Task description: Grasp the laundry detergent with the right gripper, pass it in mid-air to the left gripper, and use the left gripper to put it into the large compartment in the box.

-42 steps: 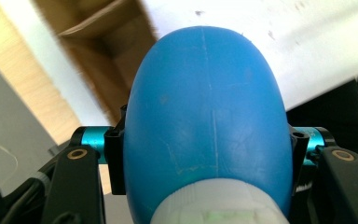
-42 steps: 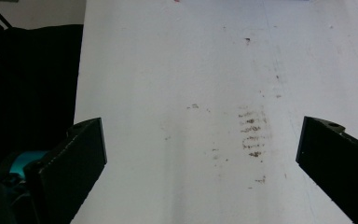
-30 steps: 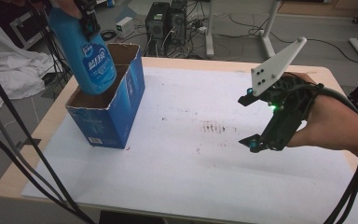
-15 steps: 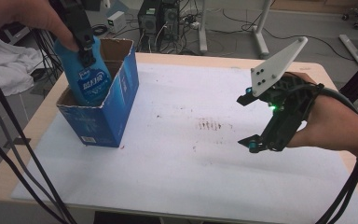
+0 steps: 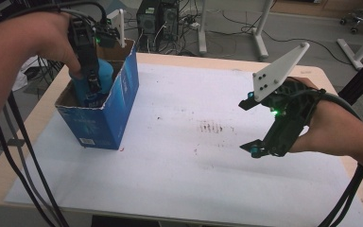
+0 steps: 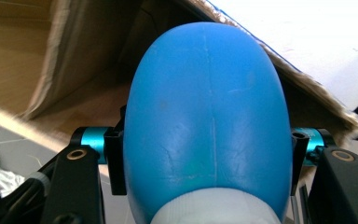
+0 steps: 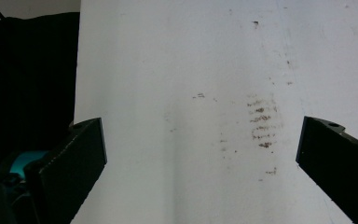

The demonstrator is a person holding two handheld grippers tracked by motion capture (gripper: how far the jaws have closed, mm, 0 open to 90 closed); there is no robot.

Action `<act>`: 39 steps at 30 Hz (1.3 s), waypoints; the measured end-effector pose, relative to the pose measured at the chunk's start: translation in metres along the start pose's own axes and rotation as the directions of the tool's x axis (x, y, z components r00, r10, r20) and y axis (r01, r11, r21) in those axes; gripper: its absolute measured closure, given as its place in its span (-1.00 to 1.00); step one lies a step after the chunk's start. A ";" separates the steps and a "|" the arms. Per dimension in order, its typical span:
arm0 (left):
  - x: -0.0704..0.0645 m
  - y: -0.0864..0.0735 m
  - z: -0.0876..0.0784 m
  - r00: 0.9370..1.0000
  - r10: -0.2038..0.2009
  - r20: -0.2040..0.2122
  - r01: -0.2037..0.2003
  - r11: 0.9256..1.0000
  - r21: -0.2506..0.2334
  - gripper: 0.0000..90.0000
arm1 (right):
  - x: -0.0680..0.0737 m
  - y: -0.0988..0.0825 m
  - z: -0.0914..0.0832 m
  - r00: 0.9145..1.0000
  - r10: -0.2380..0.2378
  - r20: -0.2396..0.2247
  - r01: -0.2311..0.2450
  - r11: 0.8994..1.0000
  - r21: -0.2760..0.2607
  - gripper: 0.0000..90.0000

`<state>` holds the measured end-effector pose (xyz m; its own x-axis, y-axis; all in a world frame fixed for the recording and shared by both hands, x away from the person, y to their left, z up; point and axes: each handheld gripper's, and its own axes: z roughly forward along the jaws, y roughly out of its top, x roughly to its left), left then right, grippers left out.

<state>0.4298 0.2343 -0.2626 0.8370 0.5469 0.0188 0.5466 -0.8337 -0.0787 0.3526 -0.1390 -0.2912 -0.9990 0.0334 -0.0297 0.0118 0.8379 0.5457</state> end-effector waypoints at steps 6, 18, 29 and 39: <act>0.003 -0.001 0.021 1.000 0.000 0.030 0.000 1.000 -0.005 -0.15 | 0.001 0.001 0.002 1.000 -0.004 -0.002 0.004 1.000 0.006 -0.98; 0.007 -0.004 0.037 0.999 -0.003 0.050 0.004 1.000 -0.024 -0.16 | 0.001 0.004 0.007 1.000 -0.004 -0.015 0.004 1.000 0.017 -0.98; 0.007 -0.010 0.013 1.000 -0.005 0.017 0.007 0.996 -0.091 -0.39 | 0.000 0.004 0.010 1.000 -0.003 -0.015 0.003 1.000 0.021 -0.98; -0.001 -0.011 -0.018 1.000 -0.005 -0.005 0.004 0.996 -0.094 -0.55 | -0.004 0.000 0.006 1.000 0.005 -0.026 -0.005 0.999 0.032 -0.98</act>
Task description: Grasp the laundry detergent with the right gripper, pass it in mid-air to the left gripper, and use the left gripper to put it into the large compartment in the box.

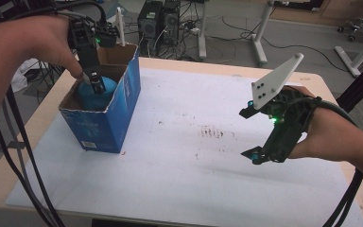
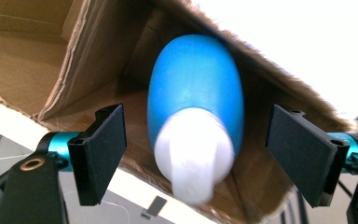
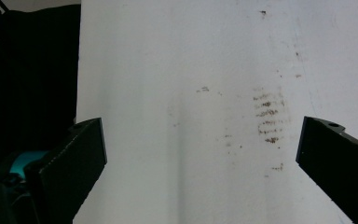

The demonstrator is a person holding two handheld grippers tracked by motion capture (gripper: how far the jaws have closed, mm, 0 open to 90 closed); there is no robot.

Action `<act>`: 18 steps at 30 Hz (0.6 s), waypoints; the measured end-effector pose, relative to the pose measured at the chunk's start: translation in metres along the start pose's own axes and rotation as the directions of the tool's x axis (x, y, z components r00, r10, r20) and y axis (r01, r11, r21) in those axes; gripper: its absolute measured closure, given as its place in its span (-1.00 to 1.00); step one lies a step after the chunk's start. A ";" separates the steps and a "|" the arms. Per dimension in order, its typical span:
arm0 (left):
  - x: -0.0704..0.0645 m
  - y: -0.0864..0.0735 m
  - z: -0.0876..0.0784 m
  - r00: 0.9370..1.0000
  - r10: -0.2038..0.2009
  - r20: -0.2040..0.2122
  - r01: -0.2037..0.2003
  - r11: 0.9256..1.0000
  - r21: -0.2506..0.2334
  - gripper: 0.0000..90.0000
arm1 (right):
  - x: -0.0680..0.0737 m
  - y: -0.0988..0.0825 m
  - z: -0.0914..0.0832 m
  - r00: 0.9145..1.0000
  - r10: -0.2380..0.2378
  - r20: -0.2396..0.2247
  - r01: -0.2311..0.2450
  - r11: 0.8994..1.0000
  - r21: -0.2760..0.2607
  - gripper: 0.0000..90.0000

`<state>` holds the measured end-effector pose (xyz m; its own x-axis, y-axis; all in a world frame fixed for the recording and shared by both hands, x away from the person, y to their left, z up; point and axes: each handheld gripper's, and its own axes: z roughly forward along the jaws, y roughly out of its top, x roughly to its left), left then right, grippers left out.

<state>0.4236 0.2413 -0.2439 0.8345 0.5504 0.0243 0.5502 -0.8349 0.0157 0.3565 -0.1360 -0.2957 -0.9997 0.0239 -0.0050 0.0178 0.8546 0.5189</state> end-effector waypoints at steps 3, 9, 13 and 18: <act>-0.003 0.001 -0.008 1.000 0.004 0.003 -0.004 1.000 -0.008 -0.59 | -0.002 -0.001 -0.002 1.000 0.004 -0.004 -0.004 1.000 0.003 -0.98; -0.022 0.012 -0.036 0.998 0.068 -0.008 -0.068 0.998 -0.016 -0.65 | -0.011 -0.005 -0.011 1.000 0.024 -0.010 -0.024 0.999 0.044 -0.98; -0.032 0.019 -0.044 0.995 0.097 0.015 -0.096 0.995 -0.032 -0.70 | -0.015 -0.007 -0.013 0.999 0.034 -0.018 -0.033 0.998 0.049 -0.98; -0.052 0.036 -0.049 0.986 0.168 0.013 -0.167 0.985 -0.032 -0.82 | -0.020 -0.006 -0.018 0.999 0.032 -0.030 -0.029 0.996 0.083 -0.98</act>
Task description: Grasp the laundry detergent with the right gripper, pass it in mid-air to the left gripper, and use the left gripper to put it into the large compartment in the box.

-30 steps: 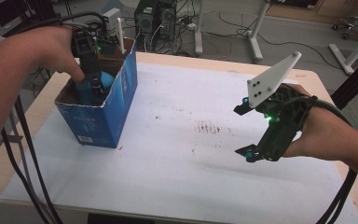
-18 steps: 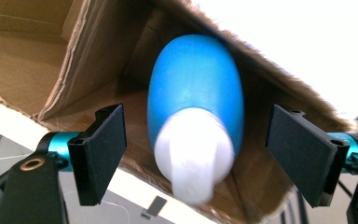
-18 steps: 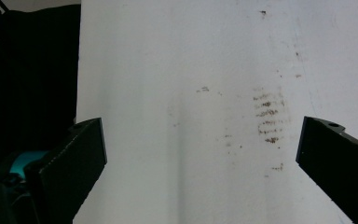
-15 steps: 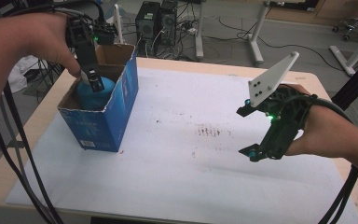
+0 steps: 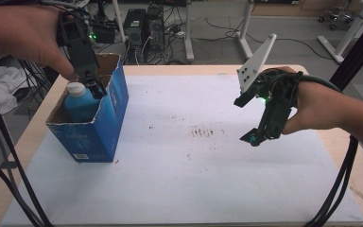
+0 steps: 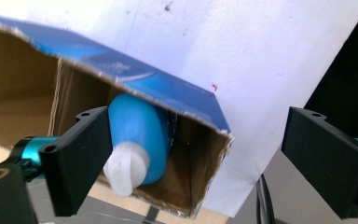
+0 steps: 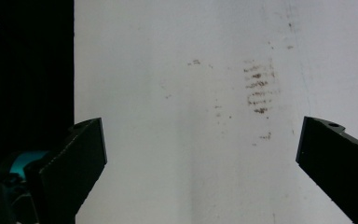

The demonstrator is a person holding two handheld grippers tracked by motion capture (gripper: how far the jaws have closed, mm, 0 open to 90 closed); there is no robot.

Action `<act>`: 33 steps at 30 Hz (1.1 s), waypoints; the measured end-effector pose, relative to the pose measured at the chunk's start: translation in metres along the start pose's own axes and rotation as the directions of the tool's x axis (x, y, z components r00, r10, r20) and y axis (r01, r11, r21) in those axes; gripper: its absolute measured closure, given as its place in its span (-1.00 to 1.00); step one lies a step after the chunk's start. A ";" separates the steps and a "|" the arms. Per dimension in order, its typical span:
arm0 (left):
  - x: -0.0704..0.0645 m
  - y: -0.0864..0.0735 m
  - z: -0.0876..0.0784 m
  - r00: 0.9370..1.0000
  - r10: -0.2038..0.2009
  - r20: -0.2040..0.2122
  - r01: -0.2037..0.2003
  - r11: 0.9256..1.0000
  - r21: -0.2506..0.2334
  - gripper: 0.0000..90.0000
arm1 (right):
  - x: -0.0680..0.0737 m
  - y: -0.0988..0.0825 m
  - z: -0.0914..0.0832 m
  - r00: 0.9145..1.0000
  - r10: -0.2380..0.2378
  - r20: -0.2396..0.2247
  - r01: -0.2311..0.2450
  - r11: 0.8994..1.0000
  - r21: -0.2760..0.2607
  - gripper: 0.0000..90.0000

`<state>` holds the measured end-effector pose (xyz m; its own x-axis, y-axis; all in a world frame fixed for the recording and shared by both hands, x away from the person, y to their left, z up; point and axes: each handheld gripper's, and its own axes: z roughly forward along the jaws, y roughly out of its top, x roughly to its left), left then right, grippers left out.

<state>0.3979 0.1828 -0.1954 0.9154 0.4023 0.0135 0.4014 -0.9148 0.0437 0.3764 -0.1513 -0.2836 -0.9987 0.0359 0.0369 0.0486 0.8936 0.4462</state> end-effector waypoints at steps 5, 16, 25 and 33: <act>-0.009 0.012 0.002 0.999 0.048 0.005 -0.048 0.999 0.007 -0.83 | -0.003 0.002 -0.009 1.000 0.007 0.010 -0.008 0.999 0.034 -0.98; -0.020 0.038 0.013 0.992 0.126 0.030 -0.126 0.992 0.030 -0.96 | -0.011 -0.006 -0.022 0.999 0.027 0.025 -0.030 0.994 0.103 -0.98; -0.021 0.050 0.033 0.981 0.179 0.077 -0.182 0.983 0.032 -0.96 | -0.017 -0.010 -0.034 1.000 0.017 0.013 -0.019 0.986 0.164 -0.98; -0.020 0.065 0.049 0.972 0.210 0.102 -0.214 0.976 0.031 -0.96 | -0.025 -0.013 -0.024 1.000 0.003 -0.002 -0.003 0.977 0.212 -0.98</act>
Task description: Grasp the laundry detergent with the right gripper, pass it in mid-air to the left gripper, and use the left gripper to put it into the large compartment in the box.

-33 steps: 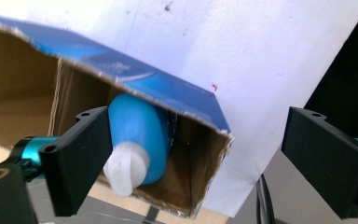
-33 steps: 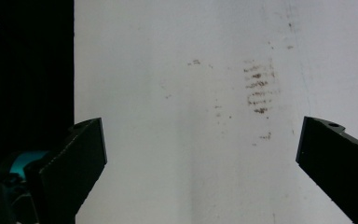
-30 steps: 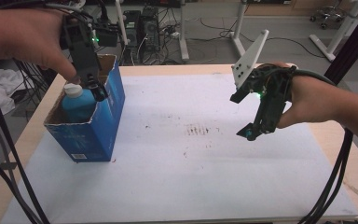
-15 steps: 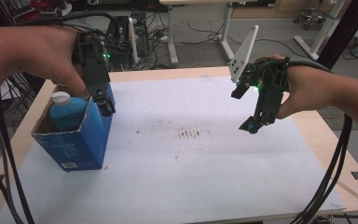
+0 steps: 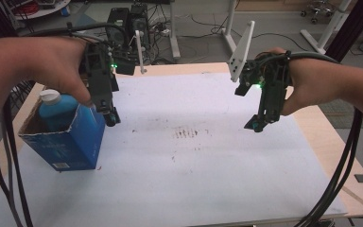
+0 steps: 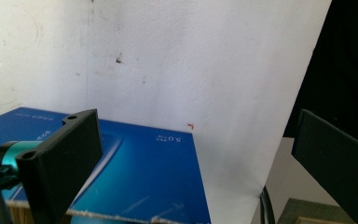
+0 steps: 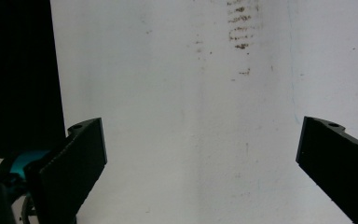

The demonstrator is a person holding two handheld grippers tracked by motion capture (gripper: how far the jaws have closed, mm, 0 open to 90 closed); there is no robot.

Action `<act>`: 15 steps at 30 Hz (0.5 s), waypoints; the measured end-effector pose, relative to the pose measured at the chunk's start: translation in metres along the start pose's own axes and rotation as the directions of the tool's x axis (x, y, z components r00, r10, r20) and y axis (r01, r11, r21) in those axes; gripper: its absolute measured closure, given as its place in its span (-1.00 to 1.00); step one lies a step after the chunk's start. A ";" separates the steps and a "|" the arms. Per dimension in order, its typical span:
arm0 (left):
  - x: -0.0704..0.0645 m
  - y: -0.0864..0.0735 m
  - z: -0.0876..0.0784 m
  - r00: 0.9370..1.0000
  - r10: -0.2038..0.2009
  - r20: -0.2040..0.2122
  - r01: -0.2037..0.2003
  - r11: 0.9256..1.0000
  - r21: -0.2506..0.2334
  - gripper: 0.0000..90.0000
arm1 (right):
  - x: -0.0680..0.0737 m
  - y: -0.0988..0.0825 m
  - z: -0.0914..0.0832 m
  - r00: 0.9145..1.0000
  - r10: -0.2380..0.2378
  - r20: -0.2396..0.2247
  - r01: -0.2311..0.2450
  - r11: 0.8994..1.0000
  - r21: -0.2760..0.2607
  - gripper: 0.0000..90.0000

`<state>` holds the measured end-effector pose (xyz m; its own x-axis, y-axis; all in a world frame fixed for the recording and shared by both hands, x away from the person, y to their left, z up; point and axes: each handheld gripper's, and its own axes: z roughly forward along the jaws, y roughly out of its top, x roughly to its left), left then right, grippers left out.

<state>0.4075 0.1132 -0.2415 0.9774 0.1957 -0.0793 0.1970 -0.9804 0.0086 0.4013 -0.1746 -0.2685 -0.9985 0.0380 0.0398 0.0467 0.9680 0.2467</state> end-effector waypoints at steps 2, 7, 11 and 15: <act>0.001 0.003 0.002 1.000 0.007 0.000 -0.007 1.000 0.003 -0.96 | -0.002 0.000 0.003 1.000 0.001 -0.001 -0.001 1.000 0.009 -0.98; 0.004 0.006 0.004 1.000 0.014 0.002 -0.014 1.000 0.005 -0.96 | -0.004 0.000 0.005 1.000 0.004 -0.005 -0.004 1.000 0.008 -0.98; 0.008 0.006 0.001 1.000 0.000 0.001 0.000 1.000 -0.002 -0.96 | -0.004 0.000 0.007 1.000 0.001 -0.006 -0.001 1.000 0.013 -0.98; 0.009 0.006 -0.001 1.000 -0.002 -0.003 0.002 1.000 -0.007 -0.96 | -0.003 0.000 0.013 1.000 0.002 -0.011 -0.001 1.000 0.020 -0.98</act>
<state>0.4173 0.1089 -0.2412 0.9773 0.1976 -0.0765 0.1993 -0.9798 0.0158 0.4042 -0.1715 -0.2815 -0.9980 0.0369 0.0510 0.0476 0.9727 0.2270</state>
